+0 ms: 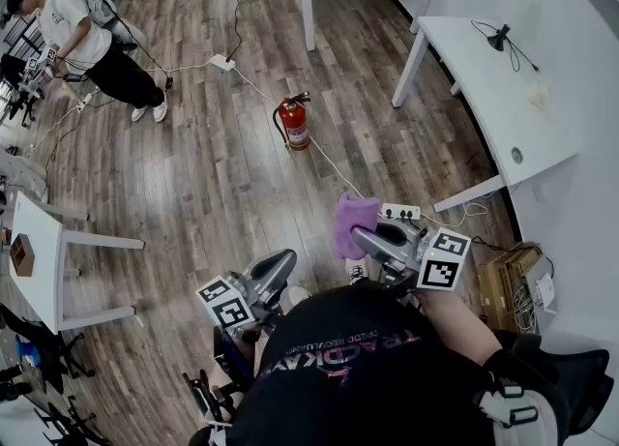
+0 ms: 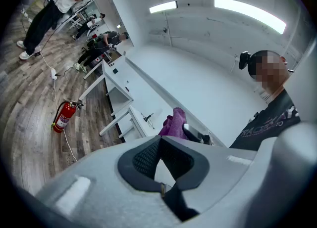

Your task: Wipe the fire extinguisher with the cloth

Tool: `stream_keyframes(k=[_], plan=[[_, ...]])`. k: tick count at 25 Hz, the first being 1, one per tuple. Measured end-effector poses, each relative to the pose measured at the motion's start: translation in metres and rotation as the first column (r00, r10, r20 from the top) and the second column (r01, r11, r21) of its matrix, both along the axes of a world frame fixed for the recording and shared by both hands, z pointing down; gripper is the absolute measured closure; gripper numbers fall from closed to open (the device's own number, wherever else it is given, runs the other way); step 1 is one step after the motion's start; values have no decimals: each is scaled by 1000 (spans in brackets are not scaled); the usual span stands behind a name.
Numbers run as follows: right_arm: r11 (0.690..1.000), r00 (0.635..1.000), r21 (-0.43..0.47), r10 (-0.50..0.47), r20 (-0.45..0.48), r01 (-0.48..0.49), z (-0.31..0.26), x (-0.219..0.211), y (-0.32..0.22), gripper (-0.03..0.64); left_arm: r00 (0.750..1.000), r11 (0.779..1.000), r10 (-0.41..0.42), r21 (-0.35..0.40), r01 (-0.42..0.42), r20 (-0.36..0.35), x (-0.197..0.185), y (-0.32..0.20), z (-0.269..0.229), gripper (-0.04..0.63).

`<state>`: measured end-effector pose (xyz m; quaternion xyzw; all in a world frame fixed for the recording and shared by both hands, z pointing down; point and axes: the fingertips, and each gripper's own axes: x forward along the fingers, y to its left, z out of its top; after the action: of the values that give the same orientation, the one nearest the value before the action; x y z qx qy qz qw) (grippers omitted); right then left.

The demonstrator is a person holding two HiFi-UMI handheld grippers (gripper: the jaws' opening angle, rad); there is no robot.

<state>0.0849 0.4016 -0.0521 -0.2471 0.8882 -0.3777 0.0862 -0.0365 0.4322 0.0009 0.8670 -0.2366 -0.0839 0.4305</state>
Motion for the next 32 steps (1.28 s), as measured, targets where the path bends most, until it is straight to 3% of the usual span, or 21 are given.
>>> stream_keyframes(k=[18, 32], plan=[[1000, 999, -10, 7, 39, -7, -3, 6, -4, 558, 999, 1000, -22, 11, 23, -30, 0, -5, 2, 600], [1000, 998, -27, 4, 56, -2, 1, 19, -9, 557, 1000, 1000, -11, -24, 11, 10, 13, -3, 2, 600]])
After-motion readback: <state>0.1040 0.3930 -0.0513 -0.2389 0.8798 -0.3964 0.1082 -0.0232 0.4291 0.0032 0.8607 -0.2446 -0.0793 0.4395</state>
